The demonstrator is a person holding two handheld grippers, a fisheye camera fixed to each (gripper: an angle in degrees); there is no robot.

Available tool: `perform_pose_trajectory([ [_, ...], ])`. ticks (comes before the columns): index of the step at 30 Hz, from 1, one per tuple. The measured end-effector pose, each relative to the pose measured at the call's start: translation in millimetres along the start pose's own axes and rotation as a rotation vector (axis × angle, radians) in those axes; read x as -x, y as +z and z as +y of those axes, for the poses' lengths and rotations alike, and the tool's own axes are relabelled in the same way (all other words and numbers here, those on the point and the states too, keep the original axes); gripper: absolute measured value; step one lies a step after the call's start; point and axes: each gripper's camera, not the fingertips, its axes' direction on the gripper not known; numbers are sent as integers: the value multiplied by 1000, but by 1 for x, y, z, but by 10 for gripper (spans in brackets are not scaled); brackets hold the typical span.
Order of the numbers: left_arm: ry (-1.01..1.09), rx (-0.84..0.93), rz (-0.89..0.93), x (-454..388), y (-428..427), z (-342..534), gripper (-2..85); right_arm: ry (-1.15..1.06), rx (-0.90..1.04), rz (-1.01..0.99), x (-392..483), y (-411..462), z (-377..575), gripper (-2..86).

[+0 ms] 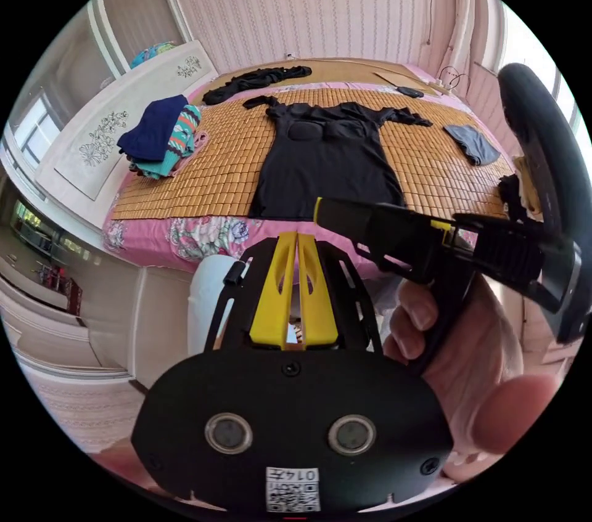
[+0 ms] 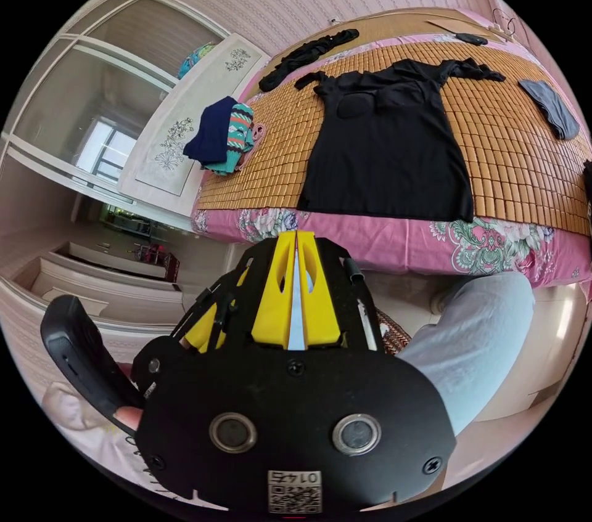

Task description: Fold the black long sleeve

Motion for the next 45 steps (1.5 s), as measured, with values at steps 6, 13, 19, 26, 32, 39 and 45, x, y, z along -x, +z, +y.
perform_pose_trajectory([
  [6, 1, -30, 69, -2, 13, -5, -9, -31, -3, 78, 8, -2, -12, -9],
  [13, 20, 28, 109, -12, 29, -9, -10, -18, 53, 11, -3, 9, -20, -9],
  [19, 35, 74, 64, -16, 44, -8, -9, -11, 73, -55, -8, 14, -22, -9],
  [26, 11, 120, -15, -15, 62, -14, -9, 20, 155, -87, -6, 33, -25, -9],
  [32, 65, 140, -97, -7, 94, -38, -9, 1, 110, 51, -2, 45, -50, -9],
  [39, -139, 266, -138, 26, 159, -116, -8, -52, -2, 382, -24, 53, -106, -9],
  [45, -122, 291, -113, 27, 204, -166, -8, -27, 62, 478, -61, 68, -149, -10],
])
